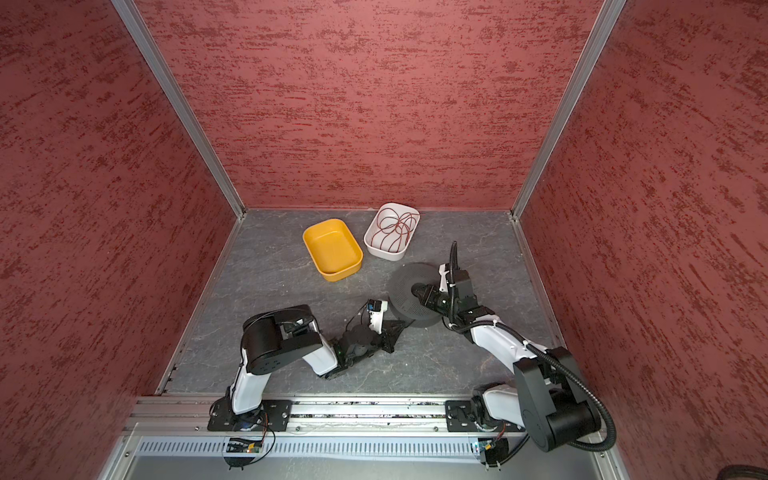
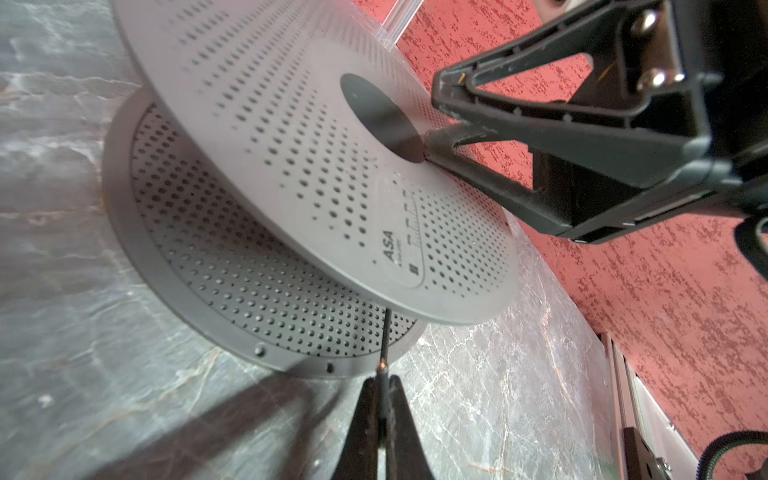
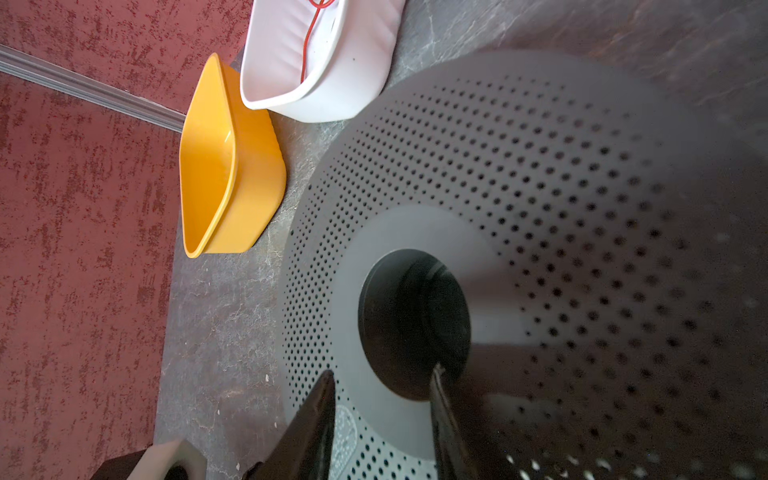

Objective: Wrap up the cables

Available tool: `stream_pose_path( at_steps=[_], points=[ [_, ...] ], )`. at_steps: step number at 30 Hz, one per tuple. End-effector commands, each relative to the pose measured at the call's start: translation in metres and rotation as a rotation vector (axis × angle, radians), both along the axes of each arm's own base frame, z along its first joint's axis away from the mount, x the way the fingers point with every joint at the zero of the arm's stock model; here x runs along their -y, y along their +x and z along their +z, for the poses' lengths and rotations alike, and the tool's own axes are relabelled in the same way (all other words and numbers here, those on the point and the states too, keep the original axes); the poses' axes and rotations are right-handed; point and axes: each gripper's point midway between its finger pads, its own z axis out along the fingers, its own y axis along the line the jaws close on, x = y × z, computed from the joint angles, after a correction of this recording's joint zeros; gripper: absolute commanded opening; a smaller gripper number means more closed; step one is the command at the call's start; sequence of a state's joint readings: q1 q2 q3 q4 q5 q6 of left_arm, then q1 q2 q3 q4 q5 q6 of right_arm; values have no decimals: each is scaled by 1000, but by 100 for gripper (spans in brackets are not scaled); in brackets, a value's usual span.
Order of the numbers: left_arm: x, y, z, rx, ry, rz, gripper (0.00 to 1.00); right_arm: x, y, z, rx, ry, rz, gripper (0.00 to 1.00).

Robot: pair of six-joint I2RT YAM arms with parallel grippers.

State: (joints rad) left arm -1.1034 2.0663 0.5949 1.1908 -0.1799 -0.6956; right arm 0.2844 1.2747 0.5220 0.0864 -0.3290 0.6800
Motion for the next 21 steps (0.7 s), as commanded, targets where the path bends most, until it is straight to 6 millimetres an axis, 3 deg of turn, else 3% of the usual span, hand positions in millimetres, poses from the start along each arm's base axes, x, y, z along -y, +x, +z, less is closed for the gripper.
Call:
stream_pose_path(
  at_steps=[1,13,21],
  points=[
    [-17,-3,-34,-78,98,40,0,4,-2,-11,-39,-41,-7,40],
    [-27,50,-27,-274,-28,103,0,1,-2,-15,-47,-35,9,39],
    [-20,72,-20,-382,-62,30,0,-2,-1,-17,-54,-34,25,38]
  ],
)
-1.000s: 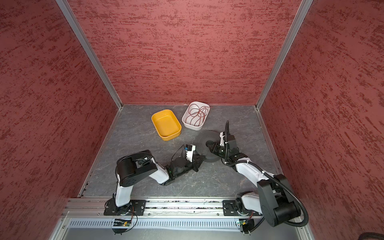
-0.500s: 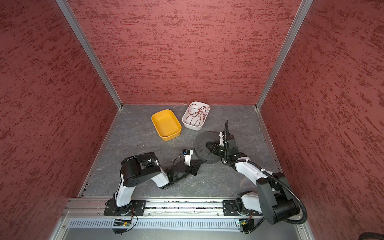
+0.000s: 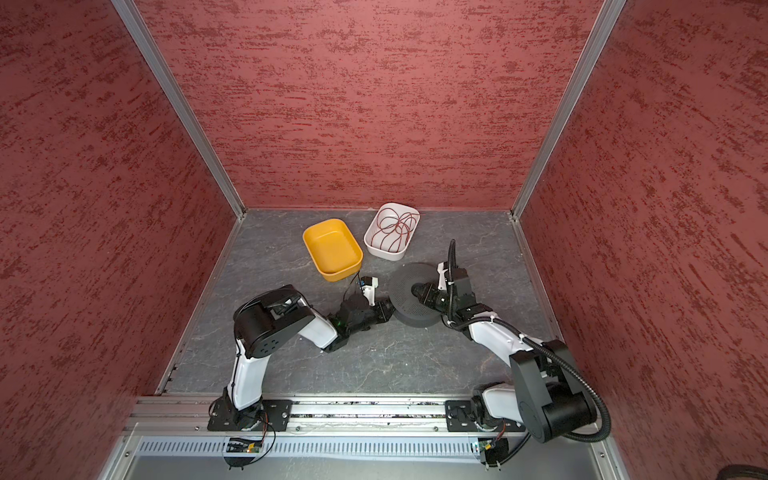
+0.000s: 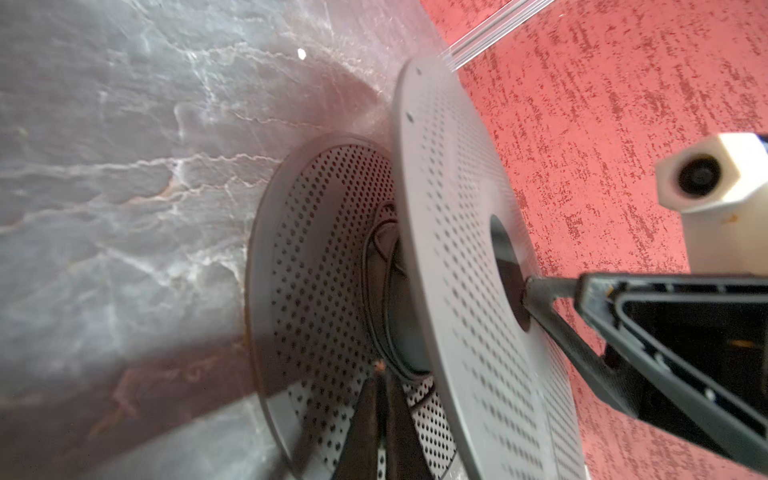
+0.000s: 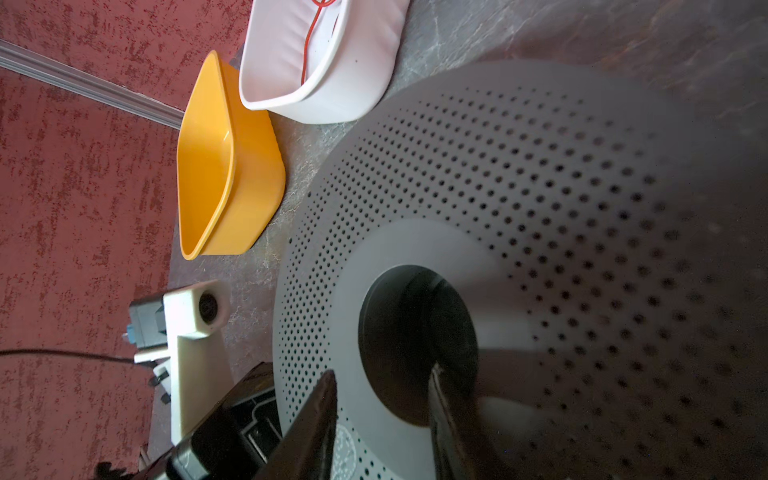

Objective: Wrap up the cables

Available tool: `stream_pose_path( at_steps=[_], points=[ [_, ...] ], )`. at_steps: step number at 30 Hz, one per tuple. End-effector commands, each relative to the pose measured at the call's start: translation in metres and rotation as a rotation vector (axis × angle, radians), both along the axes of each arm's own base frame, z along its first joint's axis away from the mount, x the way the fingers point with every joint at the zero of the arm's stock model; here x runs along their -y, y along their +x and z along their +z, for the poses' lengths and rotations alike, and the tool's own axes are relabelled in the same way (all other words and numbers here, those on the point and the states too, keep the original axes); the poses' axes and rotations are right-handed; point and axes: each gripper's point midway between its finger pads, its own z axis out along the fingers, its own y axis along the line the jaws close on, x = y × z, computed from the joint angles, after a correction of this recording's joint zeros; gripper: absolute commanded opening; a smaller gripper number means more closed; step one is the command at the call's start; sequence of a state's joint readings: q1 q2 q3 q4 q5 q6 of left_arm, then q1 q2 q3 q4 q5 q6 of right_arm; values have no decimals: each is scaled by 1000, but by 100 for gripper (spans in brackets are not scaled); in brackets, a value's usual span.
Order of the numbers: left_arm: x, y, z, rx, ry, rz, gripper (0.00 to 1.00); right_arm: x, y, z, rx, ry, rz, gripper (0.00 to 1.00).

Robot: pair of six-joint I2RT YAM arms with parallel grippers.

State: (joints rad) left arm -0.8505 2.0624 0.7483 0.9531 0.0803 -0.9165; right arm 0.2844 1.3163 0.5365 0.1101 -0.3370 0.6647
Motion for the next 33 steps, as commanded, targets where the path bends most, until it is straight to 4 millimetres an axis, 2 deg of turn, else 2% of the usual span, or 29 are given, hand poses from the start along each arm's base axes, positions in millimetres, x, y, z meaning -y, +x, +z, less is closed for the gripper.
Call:
stream_pose_path(
  at_steps=[1,9,15,27,33],
  points=[
    [1,-6,-19,-122,32,-77,0,1,-6,-14,-58,-28,12,37],
    [10,-4,-29,-223,23,-231,2,-4,-6,-16,-68,-18,39,35],
    [19,-1,-28,-233,45,-281,4,-6,-4,-13,-63,-10,47,34],
    [12,6,-29,-290,38,-286,19,-6,-4,-10,-56,-15,48,33],
    [7,6,-29,-286,41,-274,21,-6,-5,-8,-53,-16,49,32]
  ],
)
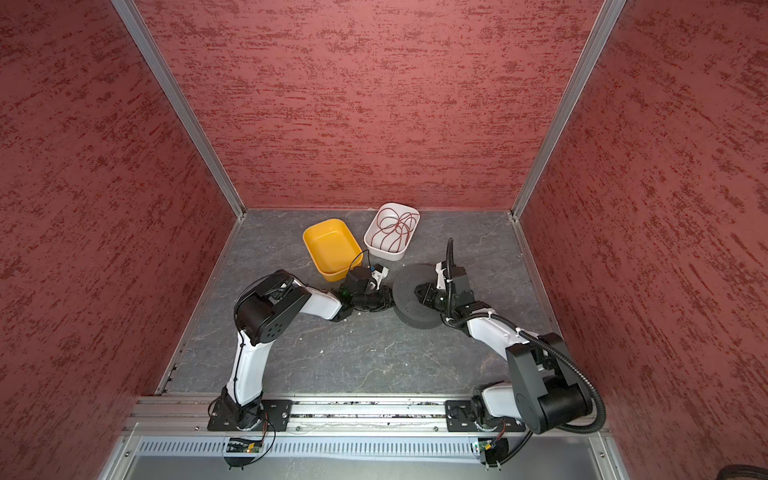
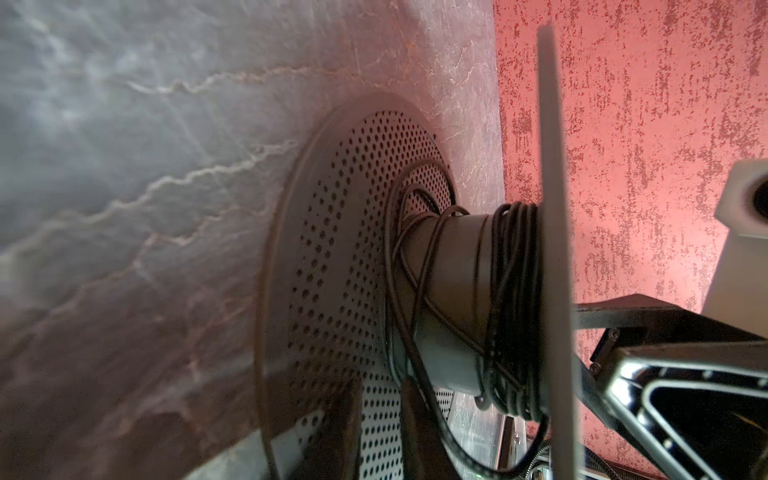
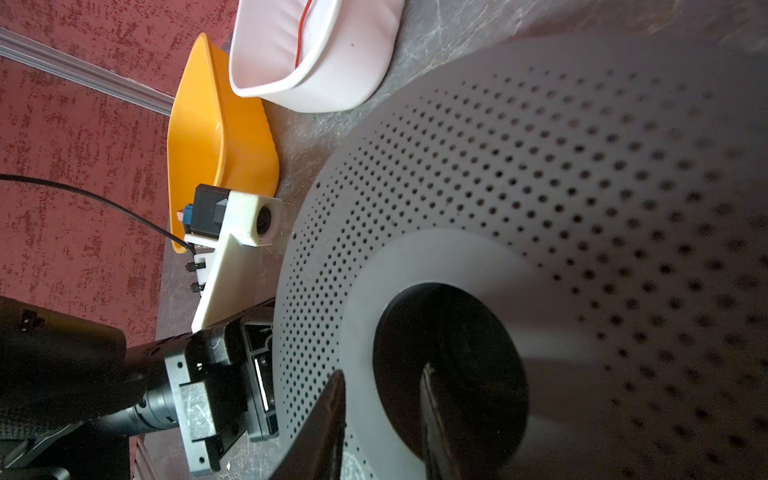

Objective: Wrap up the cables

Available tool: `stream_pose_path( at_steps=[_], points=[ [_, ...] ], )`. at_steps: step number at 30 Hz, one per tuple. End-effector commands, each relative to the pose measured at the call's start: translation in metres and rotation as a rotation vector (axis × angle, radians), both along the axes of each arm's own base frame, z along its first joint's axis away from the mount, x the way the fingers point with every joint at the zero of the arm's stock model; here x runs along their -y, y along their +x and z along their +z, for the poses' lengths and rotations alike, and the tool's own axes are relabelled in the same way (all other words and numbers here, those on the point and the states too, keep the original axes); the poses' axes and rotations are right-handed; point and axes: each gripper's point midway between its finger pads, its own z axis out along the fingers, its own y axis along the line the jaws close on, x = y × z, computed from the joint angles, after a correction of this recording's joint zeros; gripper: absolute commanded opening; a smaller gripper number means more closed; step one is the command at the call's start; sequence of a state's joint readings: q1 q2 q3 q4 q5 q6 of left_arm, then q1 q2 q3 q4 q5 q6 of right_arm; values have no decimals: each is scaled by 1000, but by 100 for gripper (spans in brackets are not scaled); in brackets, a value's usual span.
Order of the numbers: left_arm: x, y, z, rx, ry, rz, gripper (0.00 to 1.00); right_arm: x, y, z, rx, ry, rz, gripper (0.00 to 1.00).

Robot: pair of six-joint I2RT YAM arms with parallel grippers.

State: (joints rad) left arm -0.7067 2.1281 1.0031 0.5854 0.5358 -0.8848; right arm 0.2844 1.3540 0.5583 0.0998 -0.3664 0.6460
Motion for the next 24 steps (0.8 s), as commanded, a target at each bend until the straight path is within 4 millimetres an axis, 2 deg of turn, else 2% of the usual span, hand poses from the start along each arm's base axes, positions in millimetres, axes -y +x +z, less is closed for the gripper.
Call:
stream_pose_path(
  at_steps=[1,5,9,16,20,24],
  points=[
    [-10,-9,-20,-40,53,2,21,0,-6,-3,-30,-16,16,32],
    [-13,-9,-21,-39,62,5,21,0,-6,0,-20,-16,12,32],
    [-17,-11,-18,-23,83,-1,26,1,-5,5,-3,-18,9,32],
    [-29,-19,-10,3,142,-17,47,1,0,9,15,-28,8,32],
    [-40,-18,-3,38,158,1,53,-1,4,13,28,-20,12,32],
    [-50,-17,3,46,192,17,55,-3,9,19,44,-14,15,32]
  ],
)
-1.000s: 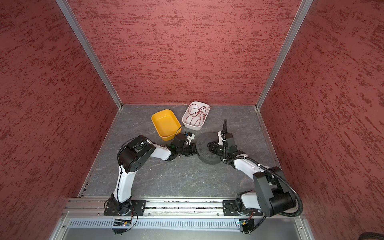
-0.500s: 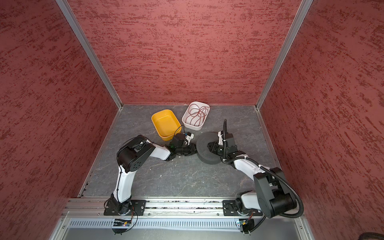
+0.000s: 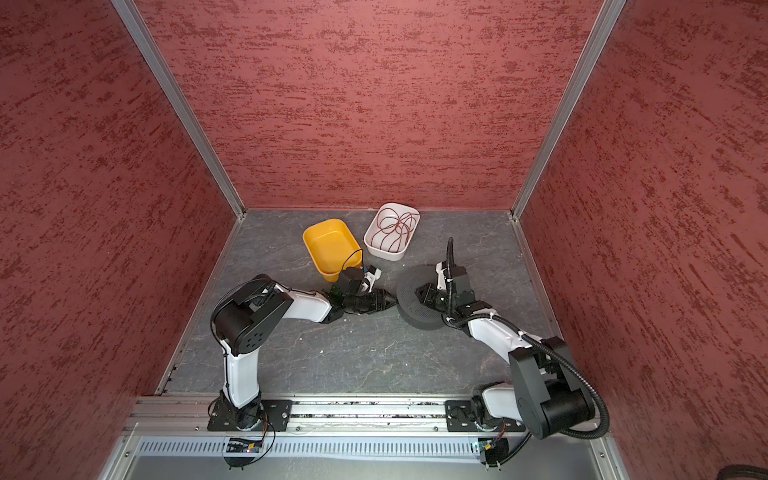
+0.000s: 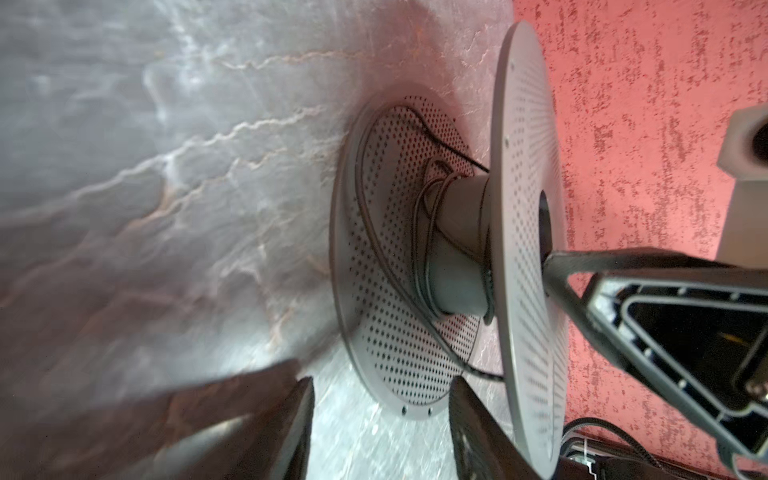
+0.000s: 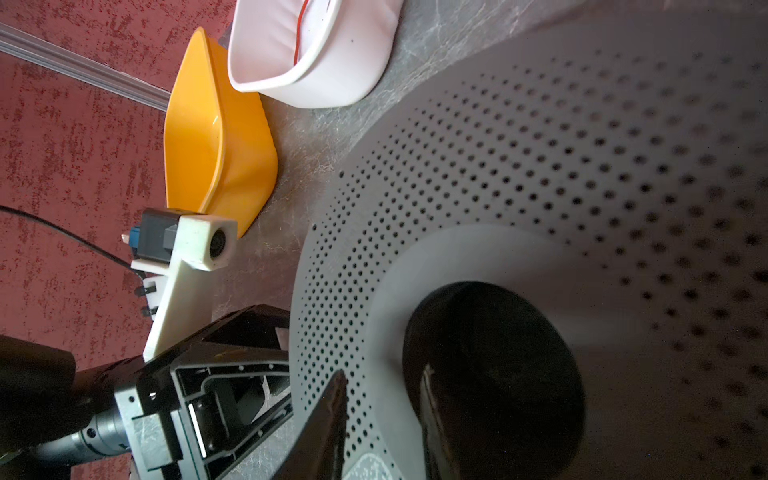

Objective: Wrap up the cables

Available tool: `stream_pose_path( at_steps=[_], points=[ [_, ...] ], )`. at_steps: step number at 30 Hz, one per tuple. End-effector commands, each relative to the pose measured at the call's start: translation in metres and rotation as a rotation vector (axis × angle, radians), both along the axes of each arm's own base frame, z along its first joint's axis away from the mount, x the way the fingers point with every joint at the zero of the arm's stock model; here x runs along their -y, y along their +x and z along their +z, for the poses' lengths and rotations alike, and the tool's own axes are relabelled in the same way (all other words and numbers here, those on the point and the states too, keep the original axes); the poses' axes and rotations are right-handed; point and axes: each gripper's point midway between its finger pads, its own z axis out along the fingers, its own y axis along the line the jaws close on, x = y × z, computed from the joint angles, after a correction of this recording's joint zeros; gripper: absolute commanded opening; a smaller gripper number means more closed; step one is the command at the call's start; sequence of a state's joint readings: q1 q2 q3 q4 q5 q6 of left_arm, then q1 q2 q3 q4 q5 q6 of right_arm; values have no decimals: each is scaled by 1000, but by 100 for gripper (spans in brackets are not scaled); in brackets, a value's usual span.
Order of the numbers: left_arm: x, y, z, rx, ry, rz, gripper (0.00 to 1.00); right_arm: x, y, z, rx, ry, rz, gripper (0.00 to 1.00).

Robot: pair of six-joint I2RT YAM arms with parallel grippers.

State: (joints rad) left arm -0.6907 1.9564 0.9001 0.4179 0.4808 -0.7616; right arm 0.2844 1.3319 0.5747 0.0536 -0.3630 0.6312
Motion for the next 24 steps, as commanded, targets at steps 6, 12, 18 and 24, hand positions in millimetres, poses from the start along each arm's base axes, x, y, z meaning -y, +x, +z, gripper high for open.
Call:
stream_pose_path(
  at_steps=[6,12,18,24],
  points=[
    [-33,3,11,60,148,47,65,-5,18,36,104,-9,22,33],
    [-58,15,41,109,206,84,83,-1,25,63,182,-37,16,39],
    [-100,40,97,212,297,141,99,22,39,94,286,-175,-55,78],
    [-179,82,151,339,356,321,99,72,60,110,381,-430,-222,99]
  ],
)
